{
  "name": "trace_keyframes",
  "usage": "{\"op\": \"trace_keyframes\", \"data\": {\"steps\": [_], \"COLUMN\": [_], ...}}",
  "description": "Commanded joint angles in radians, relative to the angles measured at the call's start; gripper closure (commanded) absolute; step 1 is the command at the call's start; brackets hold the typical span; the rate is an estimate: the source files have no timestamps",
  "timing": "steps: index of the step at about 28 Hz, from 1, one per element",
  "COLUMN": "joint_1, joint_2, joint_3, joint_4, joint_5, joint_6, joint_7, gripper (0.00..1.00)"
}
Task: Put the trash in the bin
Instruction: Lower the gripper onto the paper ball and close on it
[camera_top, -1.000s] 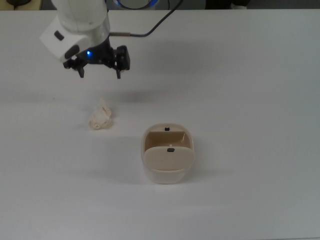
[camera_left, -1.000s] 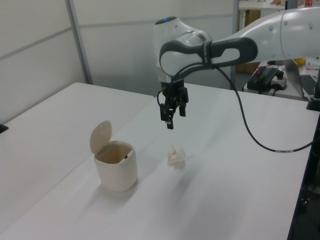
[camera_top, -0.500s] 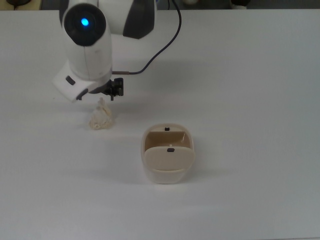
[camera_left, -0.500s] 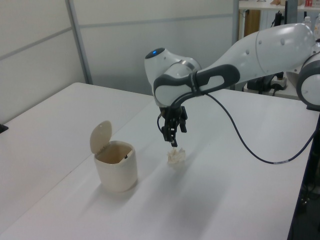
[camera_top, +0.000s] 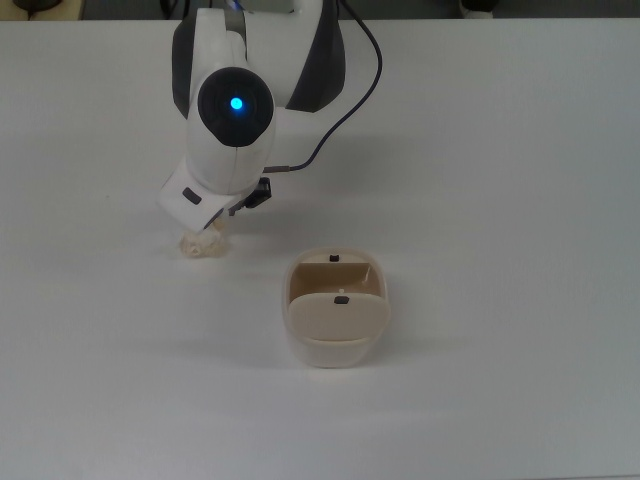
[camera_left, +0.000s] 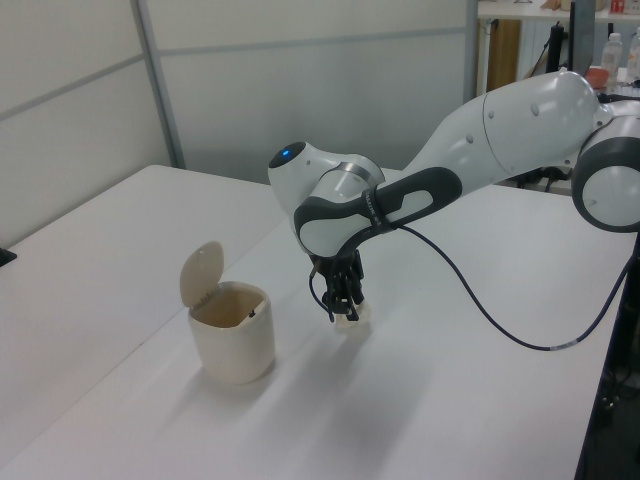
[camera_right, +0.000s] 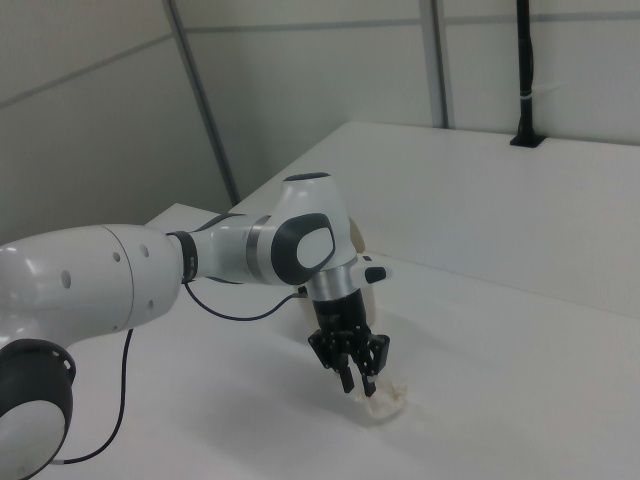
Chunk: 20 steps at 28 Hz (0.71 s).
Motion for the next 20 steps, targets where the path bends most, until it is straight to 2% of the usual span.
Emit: {"op": "trace_keyframes", "data": {"steps": [1, 5, 20], "joint_1": [0.000, 0.000, 0.000], "joint_2": [-0.014, -0.014, -0.036], "joint_3": [-0.005, -0.005, -0.005], "joint_4": [-0.028, -0.028, -0.014], "joint_5": [-0.017, -0.017, -0.014], "joint_6": [0.038, 0.038, 0.034], "joint_7": [-0.025, -0.025, -0.029], "gripper": [0.94, 1.00, 1.00]}}
